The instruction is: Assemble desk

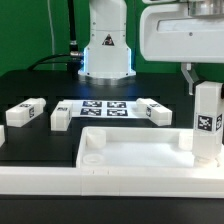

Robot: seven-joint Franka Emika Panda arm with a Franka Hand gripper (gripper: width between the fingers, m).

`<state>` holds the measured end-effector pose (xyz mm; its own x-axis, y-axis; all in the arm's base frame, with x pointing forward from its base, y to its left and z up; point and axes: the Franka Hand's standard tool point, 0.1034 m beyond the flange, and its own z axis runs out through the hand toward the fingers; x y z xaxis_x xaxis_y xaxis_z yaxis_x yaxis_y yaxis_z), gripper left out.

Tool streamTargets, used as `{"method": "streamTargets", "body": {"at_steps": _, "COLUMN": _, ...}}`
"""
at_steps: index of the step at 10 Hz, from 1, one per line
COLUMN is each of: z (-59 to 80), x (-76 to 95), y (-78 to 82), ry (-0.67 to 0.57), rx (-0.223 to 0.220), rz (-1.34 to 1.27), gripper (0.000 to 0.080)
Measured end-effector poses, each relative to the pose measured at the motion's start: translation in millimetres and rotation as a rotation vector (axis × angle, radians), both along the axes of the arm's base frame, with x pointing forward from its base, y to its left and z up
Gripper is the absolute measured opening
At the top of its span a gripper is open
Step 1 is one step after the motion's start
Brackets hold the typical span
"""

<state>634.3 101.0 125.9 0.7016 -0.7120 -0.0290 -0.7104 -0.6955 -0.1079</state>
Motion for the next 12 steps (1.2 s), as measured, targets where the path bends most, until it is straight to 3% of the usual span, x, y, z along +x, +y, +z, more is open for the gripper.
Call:
{"method": "streamTargets", "body": {"at_steps": 3, "z": -0.4, "x": -0.3, "y": 1.1, "ry": 0.008, "rx": 0.012, "rz": -0.067, "gripper": 0.029}}
{"method": "streamTargets", "body": {"at_steps": 4, "z": -0.6, "x": -0.5, "y": 1.3, "ry": 0.004, "rx": 0.008, "rz": -0.016, "gripper": 0.0535}}
{"method": "streamTargets", "body": {"at_steps": 5, "z": -0.6, "x": -0.6, "y": 1.7, "ry": 0.001, "rx": 0.005, "rz": 0.022, "gripper": 0.0535}}
{"method": "streamTargets", "body": {"at_steps": 6, "z": -0.5, "x": -0.3, "y": 2.1, "ry": -0.007, "rx": -0.003, "rz": 0.096, "gripper": 0.0614}}
{"method": "streamTargets", "body": {"at_steps": 12, "z": -1.0, "x": -0.2, "y": 2.3, "ry": -0.068, "rx": -0.048, "rz": 0.74, "gripper": 0.0649}}
